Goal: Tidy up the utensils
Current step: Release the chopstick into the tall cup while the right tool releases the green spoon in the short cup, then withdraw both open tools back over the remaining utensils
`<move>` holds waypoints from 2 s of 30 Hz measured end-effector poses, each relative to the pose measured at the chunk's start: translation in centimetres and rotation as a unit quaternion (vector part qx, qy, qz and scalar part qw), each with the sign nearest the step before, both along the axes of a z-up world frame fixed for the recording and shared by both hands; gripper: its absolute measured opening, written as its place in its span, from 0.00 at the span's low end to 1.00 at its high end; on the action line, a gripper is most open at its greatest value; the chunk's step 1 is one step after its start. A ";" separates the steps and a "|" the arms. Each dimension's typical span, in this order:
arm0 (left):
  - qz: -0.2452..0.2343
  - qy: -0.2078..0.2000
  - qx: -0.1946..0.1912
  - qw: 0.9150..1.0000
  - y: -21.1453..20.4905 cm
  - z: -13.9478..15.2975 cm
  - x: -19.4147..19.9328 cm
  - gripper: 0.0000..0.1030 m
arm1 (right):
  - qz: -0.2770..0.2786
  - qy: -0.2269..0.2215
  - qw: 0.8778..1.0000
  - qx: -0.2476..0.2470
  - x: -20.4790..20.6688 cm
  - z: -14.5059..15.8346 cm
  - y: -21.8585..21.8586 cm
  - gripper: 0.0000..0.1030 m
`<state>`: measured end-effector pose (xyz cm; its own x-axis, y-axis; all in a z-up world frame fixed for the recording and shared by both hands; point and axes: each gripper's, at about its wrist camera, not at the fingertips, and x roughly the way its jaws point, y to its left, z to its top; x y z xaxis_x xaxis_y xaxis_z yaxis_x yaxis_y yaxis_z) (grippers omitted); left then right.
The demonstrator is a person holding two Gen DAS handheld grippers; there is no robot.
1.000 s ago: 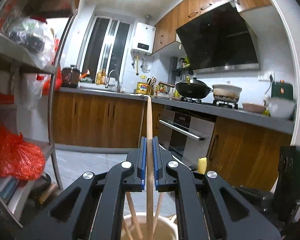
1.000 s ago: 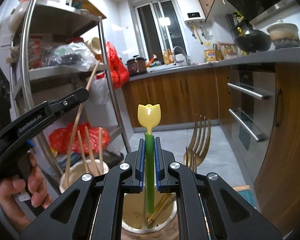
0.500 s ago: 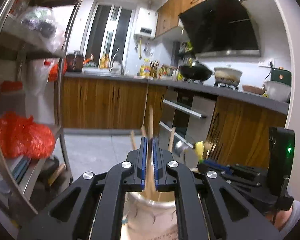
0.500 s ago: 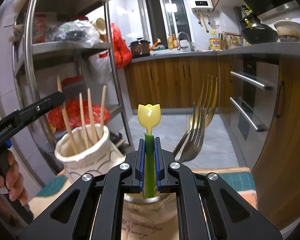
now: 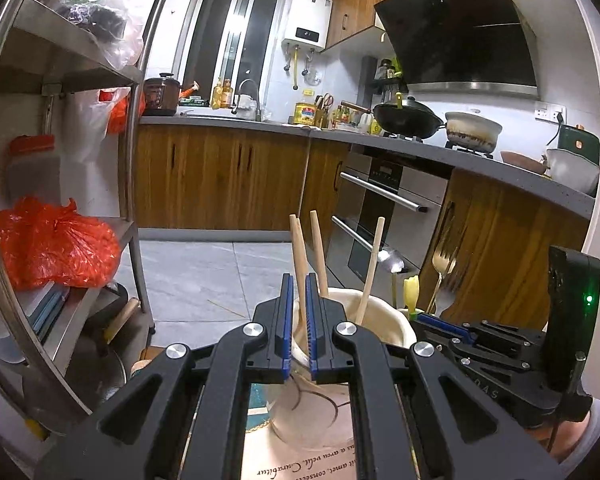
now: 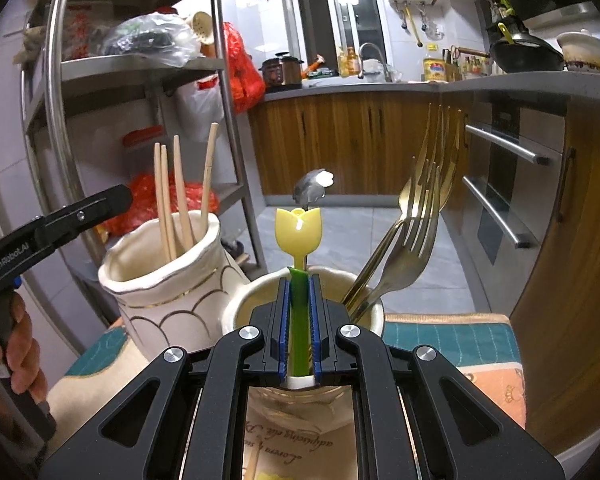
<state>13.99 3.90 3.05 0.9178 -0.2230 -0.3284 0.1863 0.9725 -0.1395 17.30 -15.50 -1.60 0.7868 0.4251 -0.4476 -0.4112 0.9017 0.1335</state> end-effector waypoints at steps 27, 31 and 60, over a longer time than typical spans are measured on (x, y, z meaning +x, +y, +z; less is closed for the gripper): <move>0.005 -0.041 -0.003 0.999 0.6 0.9 -4.0 0.70 | -0.020 -0.105 0.992 0.072 -4.9 3.1 -2.7 0.88; 0.010 -0.052 0.001 0.999 0.5 1.2 -5.3 0.90 | -0.024 -0.121 0.990 0.072 -6.1 3.5 -3.1 0.95; -0.013 0.028 0.025 0.999 -0.2 -2.6 -11.5 0.94 | -0.108 -0.035 0.993 0.023 -10.9 0.6 -6.9 0.95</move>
